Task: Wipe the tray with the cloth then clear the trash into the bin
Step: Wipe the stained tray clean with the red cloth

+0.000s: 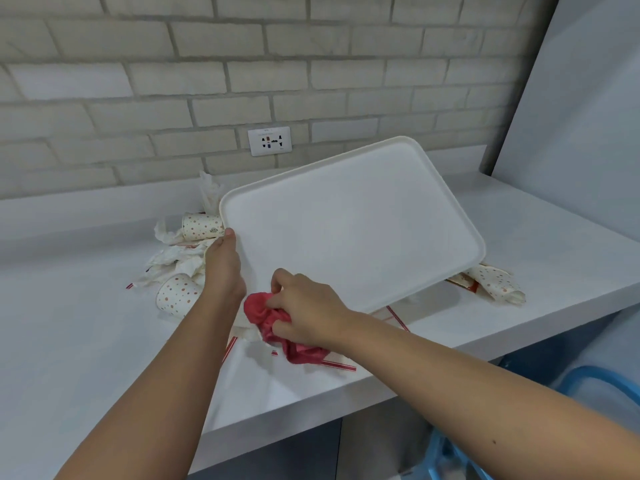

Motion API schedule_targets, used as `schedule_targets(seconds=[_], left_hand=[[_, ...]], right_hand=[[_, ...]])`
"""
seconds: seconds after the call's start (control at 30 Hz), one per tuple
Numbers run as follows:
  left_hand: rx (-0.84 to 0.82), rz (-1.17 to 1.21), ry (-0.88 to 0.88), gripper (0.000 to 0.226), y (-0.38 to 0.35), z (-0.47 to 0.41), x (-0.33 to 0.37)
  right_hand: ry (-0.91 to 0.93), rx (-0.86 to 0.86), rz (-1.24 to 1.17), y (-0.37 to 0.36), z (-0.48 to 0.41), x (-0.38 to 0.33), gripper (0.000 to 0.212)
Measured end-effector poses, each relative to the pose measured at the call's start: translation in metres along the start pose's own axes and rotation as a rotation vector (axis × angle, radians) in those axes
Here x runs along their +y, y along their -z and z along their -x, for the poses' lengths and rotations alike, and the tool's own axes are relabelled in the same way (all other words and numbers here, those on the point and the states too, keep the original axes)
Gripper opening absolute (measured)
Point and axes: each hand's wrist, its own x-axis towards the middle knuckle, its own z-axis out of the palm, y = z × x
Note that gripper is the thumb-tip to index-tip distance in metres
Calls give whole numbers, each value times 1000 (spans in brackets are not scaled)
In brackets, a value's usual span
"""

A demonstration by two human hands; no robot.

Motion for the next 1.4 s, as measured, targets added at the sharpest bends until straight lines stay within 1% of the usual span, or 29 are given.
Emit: schedule_targets(seconds=[0.07, 0.13, 0.23, 0.33, 0.4, 0.5, 0.57, 0.67, 0.8, 0.97, 1.07, 1.17, 1.27, 1.33, 1.4], left_hand=[[-57, 94, 62, 34, -1, 1, 6], [-114, 155, 75, 39, 0, 2, 11], [-173, 192, 86, 41, -2, 6, 18], [-190, 188, 87, 42, -5, 10, 21], [-206, 196, 77, 39, -5, 8, 20], [-199, 181, 29, 32, -7, 5, 18], [-191, 156, -13, 32, -12, 5, 18], [-175, 136, -30, 33, -20, 6, 20], [-204, 117, -70, 31, -24, 4, 28], [-234, 138, -132, 34, -29, 4, 44], [-253, 89, -203, 38, -34, 6, 54], [-323, 64, -255, 41, -41, 11, 62], [-373, 53, -268, 37, -47, 12, 71], [-390, 80, -263, 33, -50, 11, 74], [-386, 96, -259, 32, -52, 9, 76]], right_hand=[[-5, 74, 30, 5, -11, 2, 27], [2, 124, 86, 11, -23, 6, 28], [1, 206, 137, 18, -38, 13, 29], [-42, 332, 176, 24, -51, 20, 29], [-64, 374, 171, 24, -55, 21, 36], [-29, 433, 130, 12, -49, 19, 52], [4, 438, 158, -2, -46, 23, 54], [21, 415, 201, -9, -47, 26, 61], [-32, 415, 241, 1, -59, 31, 55], [-8, 419, 195, 24, -75, 32, 62], [-6, 475, 159, 42, -84, 30, 65], [-28, 536, 128, 59, -94, 29, 58], [-15, 602, 104, 75, -102, 30, 59], [12, 646, 134, 83, -106, 34, 64], [24, 667, 179, 91, -108, 39, 64]])
